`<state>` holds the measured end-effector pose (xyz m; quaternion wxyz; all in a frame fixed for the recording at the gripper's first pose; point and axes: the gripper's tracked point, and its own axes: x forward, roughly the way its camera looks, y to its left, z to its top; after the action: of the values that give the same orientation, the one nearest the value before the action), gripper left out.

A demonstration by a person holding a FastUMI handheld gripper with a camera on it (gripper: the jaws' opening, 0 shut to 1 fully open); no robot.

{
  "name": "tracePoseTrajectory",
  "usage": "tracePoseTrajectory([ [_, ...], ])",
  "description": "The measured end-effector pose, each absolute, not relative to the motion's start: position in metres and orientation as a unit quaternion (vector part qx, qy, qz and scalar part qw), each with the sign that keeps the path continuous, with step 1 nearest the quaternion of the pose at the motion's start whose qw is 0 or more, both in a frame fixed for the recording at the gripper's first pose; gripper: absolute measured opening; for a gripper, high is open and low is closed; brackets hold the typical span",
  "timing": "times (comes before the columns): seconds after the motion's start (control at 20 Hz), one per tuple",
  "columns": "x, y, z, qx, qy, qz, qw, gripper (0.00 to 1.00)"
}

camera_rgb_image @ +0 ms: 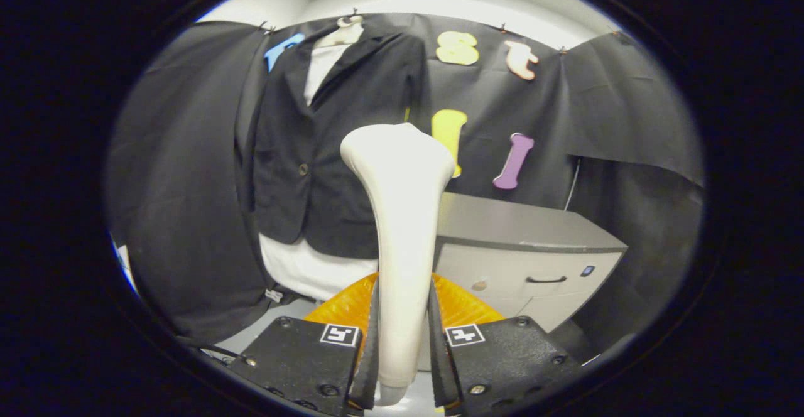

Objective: Iron the clothes twice with a garment steamer, once on the left side and once on the right side.

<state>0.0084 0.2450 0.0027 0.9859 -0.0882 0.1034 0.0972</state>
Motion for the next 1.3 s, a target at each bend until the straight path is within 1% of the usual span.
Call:
tracePoseTrajectory([
  [0.2,-0.008,0.163,0.037,-0.053,0.074,0.077,0.993,0.37],
  [0.35,-0.006,0.114,0.064,-0.027,0.052,0.069,0.996,0.37],
  [0.55,-0.009,0.068,0.086,-0.006,0.036,0.07,0.997,0.37],
  [0.95,-0.006,-0.004,0.071,0.007,0.057,0.071,0.996,0.37],
  [1.3,-0.008,-0.013,0.061,0.018,0.068,0.047,0.996,0.37],
])
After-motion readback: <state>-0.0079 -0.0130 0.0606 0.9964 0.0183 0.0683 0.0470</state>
